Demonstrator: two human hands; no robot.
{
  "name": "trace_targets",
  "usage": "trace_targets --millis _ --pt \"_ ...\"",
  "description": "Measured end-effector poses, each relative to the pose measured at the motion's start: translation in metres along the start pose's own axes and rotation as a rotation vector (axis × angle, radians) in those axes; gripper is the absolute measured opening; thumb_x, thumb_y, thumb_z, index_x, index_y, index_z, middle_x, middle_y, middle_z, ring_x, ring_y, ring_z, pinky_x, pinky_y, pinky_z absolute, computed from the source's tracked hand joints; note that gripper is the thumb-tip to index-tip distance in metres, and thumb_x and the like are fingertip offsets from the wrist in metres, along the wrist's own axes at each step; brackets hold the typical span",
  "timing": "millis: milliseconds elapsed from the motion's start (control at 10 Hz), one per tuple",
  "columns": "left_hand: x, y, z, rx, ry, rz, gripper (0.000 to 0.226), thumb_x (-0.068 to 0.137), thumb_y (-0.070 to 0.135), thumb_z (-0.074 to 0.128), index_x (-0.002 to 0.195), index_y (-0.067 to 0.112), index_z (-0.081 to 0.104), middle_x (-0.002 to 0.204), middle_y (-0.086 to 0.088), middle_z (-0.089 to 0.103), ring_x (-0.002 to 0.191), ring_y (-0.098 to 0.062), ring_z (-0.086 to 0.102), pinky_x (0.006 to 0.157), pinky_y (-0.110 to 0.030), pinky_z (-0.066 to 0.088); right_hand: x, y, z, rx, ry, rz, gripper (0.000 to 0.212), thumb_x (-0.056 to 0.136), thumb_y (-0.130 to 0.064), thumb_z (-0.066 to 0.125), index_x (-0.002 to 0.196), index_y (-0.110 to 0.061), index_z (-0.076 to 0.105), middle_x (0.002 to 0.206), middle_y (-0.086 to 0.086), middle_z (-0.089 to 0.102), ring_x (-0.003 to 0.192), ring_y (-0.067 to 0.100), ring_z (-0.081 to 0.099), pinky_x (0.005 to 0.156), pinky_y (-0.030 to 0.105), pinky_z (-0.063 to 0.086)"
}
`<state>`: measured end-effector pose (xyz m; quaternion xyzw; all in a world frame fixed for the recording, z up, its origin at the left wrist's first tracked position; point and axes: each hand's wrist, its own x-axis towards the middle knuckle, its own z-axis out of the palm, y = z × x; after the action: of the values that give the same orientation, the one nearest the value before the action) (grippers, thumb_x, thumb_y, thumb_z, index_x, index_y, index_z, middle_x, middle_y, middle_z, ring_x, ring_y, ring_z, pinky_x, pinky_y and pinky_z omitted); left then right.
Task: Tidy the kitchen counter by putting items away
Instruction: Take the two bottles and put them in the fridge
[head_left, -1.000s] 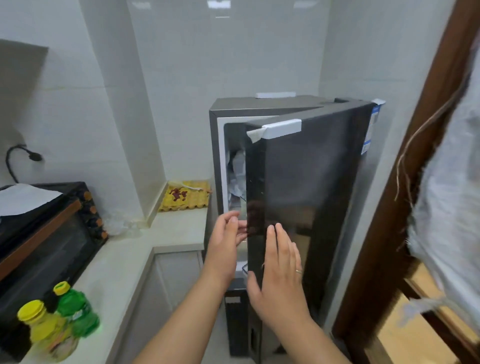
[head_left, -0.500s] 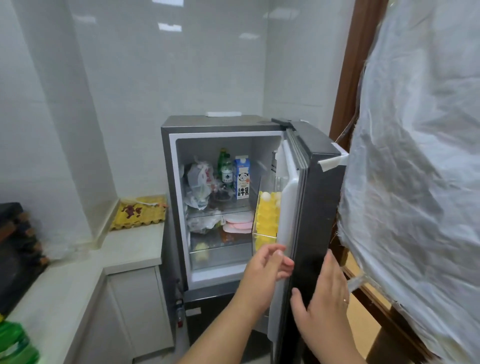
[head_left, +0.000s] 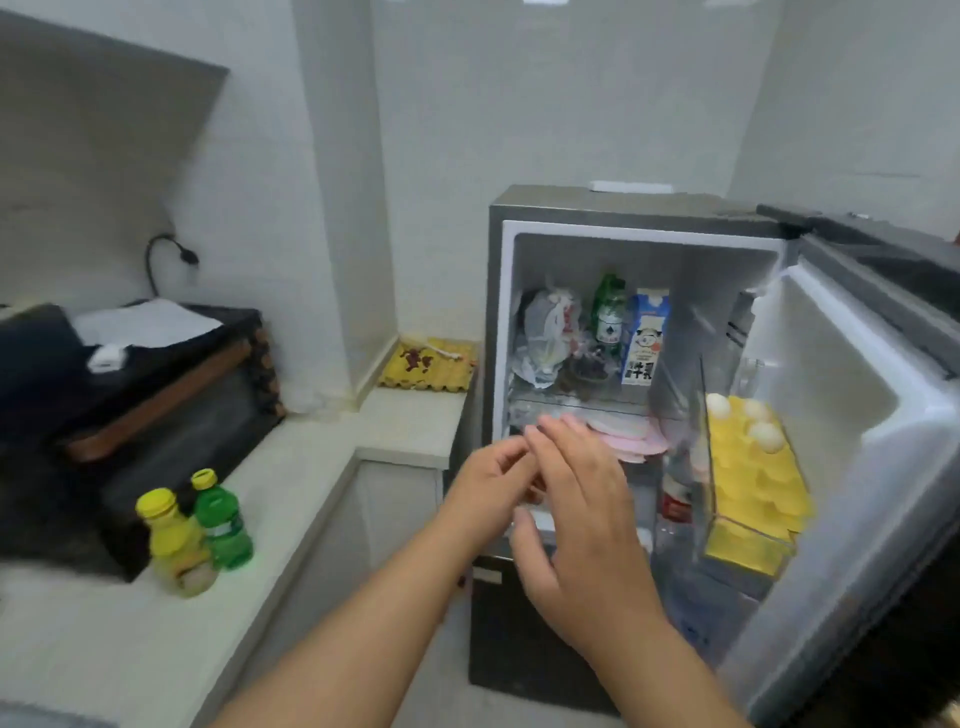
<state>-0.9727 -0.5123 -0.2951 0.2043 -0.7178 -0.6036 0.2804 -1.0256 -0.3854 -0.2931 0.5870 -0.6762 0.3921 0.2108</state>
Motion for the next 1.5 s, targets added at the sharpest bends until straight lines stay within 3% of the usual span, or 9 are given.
trace_targets --millis 200,400,500,600,900,1000,1100,1300,1500 --pt "-0.040 -0.096 -0.172 0.244 0.661 -0.253 0.021 0.090 0.005 0.060 0.106 0.017 0.067 0.099 0.003 0.069 0.093 -0.015 0.065 0.073 -0.010 0.046 0.025 -0.024 0.174 0.099 -0.545 0.094 0.073 0.090 -0.035 0.056 0.156 -0.021 0.027 0.161 -0.001 0.029 0.152 0.018 0.013 0.127 0.042 0.004" --pt "-0.089 -0.178 -0.300 0.296 1.036 -0.455 0.026 0.071 0.017 0.071 0.094 0.025 0.061 0.097 -0.012 0.070 0.093 -0.035 0.068 0.080 -0.043 0.056 0.030 -0.077 0.321 0.188 -0.842 0.068 0.079 0.087 -0.040 0.056 0.156 -0.019 0.024 0.156 0.004 0.035 0.147 0.026 0.023 0.122 0.041 0.016" --pt "-0.088 -0.213 -0.349 0.398 1.070 -0.629 0.067 0.071 0.011 0.080 0.132 0.005 0.054 0.132 -0.021 0.059 0.124 -0.035 0.056 0.102 -0.040 0.046 0.053 -0.109 0.393 0.287 -0.956 0.126 0.084 0.089 -0.037 0.059 0.158 -0.015 0.018 0.158 0.008 0.034 0.146 0.027 0.027 0.119 0.038 0.026" --pt "-0.078 -0.252 -0.395 0.384 0.957 -0.687 0.103 0.059 0.020 0.085 0.149 0.016 0.035 0.144 -0.015 0.051 0.133 -0.032 0.050 0.108 -0.041 0.045 0.079 -0.130 0.458 0.381 -1.035 0.248 0.092 0.086 -0.033 0.065 0.159 -0.016 0.013 0.157 0.010 0.035 0.145 0.030 0.033 0.116 0.038 0.031" --pt "-0.046 -0.261 -0.422 0.427 0.643 -0.703 0.030 0.064 0.014 0.076 0.090 0.023 0.064 0.079 0.000 0.072 0.068 0.005 0.066 0.071 -0.034 0.057 0.088 -0.110 0.522 0.473 -1.092 0.460 0.052 0.067 -0.041 0.066 0.115 -0.033 0.050 0.109 -0.006 0.067 0.101 0.020 0.066 0.081 0.032 0.052" --pt "0.004 -0.227 -0.393 0.279 0.262 -0.677 0.030 0.068 0.018 0.079 0.095 0.026 0.069 0.088 0.008 0.077 0.078 0.006 0.069 0.086 -0.041 0.057 0.096 -0.052 0.478 0.400 -1.069 0.533 0.054 0.062 -0.049 0.066 0.113 -0.034 0.053 0.105 -0.009 0.070 0.097 0.014 0.067 0.082 0.031 0.054" --pt "0.059 -0.210 -0.332 0.161 -0.224 -0.429 0.036 0.073 0.046 0.083 0.105 0.041 0.066 0.106 0.014 0.071 0.088 0.014 0.065 0.091 -0.017 0.053 0.106 0.031 0.408 0.303 -1.005 0.689 0.054 0.059 -0.057 0.068 0.107 -0.037 0.057 0.104 -0.013 0.071 0.095 0.002 0.067 0.084 0.028 0.055" --pt "0.200 -0.184 -0.155 0.527 -0.355 -0.245 0.045 0.070 0.037 0.075 0.108 0.042 0.050 0.088 0.022 0.061 0.077 0.016 0.054 0.070 -0.004 0.045 0.113 0.174 0.235 0.117 -0.605 1.039 0.057 0.053 -0.051 0.079 0.107 -0.043 0.063 0.099 -0.018 0.073 0.089 -0.006 0.067 0.085 0.026 0.056" --pt "0.322 -0.142 -0.012 0.497 -0.459 -0.021 0.050 0.061 0.039 0.074 0.105 0.045 0.051 0.094 0.017 0.067 0.089 -0.002 0.066 0.078 -0.028 0.056 0.138 0.277 0.166 0.017 0.043 1.199 0.054 0.068 -0.029 0.086 0.112 -0.037 0.056 0.097 -0.013 0.067 0.094 0.014 0.067 0.079 0.030 0.048"
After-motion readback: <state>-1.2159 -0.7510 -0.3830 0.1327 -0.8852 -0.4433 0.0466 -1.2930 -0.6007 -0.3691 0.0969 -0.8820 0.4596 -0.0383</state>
